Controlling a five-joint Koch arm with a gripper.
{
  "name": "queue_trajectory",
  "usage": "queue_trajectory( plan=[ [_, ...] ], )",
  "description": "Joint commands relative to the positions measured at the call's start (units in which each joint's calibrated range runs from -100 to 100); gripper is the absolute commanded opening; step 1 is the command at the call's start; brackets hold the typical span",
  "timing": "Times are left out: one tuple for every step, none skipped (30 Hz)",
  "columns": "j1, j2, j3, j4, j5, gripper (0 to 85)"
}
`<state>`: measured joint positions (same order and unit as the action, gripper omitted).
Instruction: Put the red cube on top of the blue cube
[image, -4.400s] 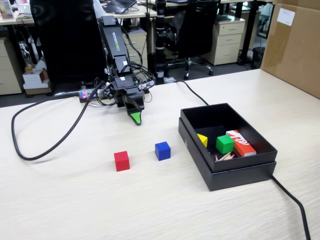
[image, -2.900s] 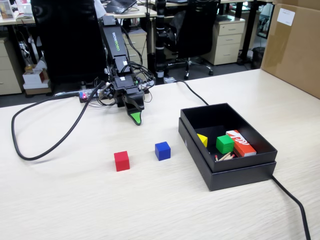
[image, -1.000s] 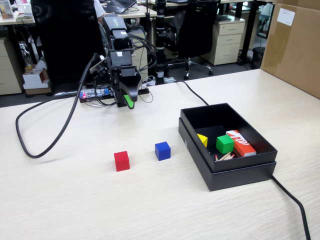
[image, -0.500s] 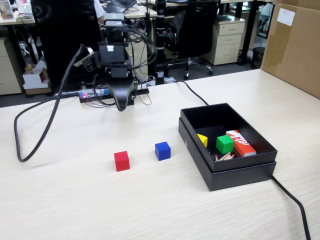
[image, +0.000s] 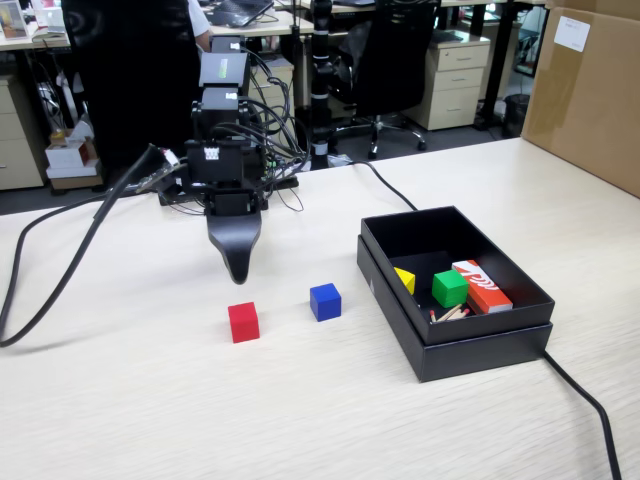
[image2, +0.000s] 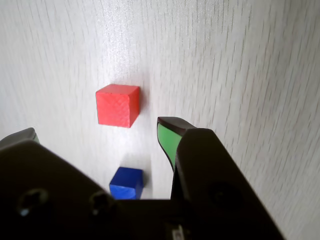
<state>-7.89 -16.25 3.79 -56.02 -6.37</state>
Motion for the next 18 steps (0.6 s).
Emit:
queue_trajectory(
  plan=[
    [-0.4, 1.4, 5.4, -0.1, -0.6, 48.0],
    [-0.6, 2.2, 5.8, -0.1, -0.7, 48.0],
    [-0.7, 3.2, 6.2, 0.2, -0.8, 48.0],
    [-0.7, 3.8, 6.3, 0.3, -0.8, 48.0],
    [-0.8, 4.6, 6.5, 0.3, -0.8, 48.0],
    [-0.8, 5.4, 6.7, 0.3, -0.8, 48.0],
    [-0.9, 6.2, 7.0, 0.4, -0.8, 48.0],
    [-0.9, 7.1, 7.3, 0.4, -0.9, 48.0],
    [-1.0, 8.8, 7.6, 0.9, -0.9, 48.0],
    [-1.0, 9.5, 7.5, 1.3, -0.9, 48.0],
    [-1.0, 10.5, 7.7, 1.4, -0.9, 48.0],
    [-1.0, 11.0, 8.1, 1.4, -0.9, 48.0],
    [-1.0, 12.2, 8.7, 1.4, -0.9, 48.0],
    [-1.0, 13.0, 9.3, 1.4, -0.9, 48.0],
    [-1.0, 13.8, 9.9, 1.4, -0.9, 47.9],
    [-1.0, 14.5, 10.4, 1.4, -0.9, 47.7],
    [-0.9, 15.3, 11.0, 1.4, -0.9, 47.7],
    [-0.8, 16.8, 11.7, 1.4, -0.9, 47.9]
  ],
)
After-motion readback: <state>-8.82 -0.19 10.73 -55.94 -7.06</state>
